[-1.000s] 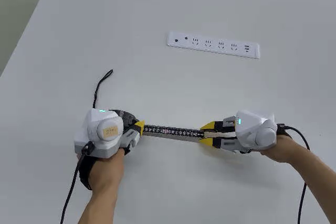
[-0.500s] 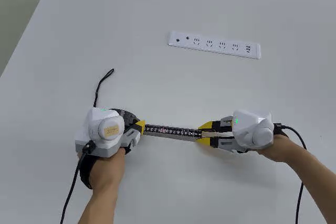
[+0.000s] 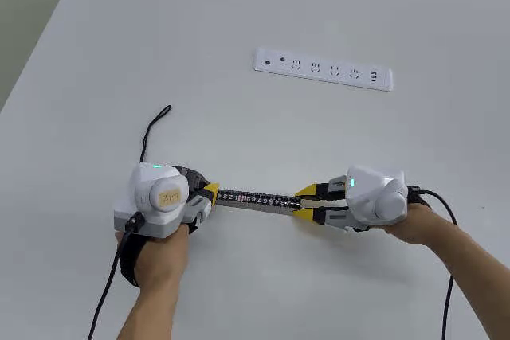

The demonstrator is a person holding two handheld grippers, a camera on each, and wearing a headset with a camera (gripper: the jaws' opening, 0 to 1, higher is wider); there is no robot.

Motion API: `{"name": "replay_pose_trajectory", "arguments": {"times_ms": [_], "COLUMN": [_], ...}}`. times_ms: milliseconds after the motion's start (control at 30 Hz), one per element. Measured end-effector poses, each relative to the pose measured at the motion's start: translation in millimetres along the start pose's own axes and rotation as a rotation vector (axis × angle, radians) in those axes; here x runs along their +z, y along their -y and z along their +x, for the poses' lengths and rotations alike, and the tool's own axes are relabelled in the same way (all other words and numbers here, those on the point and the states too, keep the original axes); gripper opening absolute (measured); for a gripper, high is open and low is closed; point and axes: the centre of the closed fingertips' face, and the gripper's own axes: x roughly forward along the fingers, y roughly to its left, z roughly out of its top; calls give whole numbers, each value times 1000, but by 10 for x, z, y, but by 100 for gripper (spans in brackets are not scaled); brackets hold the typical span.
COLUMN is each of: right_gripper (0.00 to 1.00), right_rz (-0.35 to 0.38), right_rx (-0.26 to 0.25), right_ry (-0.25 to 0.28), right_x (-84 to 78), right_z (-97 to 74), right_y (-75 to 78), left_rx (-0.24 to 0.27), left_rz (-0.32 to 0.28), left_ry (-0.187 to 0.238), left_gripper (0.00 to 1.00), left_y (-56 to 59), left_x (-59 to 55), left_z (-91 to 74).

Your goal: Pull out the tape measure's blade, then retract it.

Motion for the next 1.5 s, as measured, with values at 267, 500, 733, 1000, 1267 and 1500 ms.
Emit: {"name": "replay_pose_trajectory", "arguments": {"times_ms": [267,500,733,1000,1267,1500], "right_gripper": [14,14,14,14,14,14], "right_rz": [-5,-6,-6,-1,-6,-13], "right_rx": [3,5,6,6,8,12], "right_ry": [0,2,1,4,17,21], "right_x": [21,41,51,77,130,172], "right_z": [23,38,62,87,115,146], "right_y": [1,-4,-8,-11,2,-9], "left_rx": [2,1,-9,-16,-38,-54], "left_rz": [3,2,-2,-4,-18,-28], "left_ry": [-2,0,-11,-10,-10,-7], "left_gripper": [66,66,66,65,65,65], "left_y": [0,0,-4,-5,-18,-28], "left_x": [-1,-2,-6,-9,-7,0], "left_z": [1,-1,-3,-4,-11,-23]}}
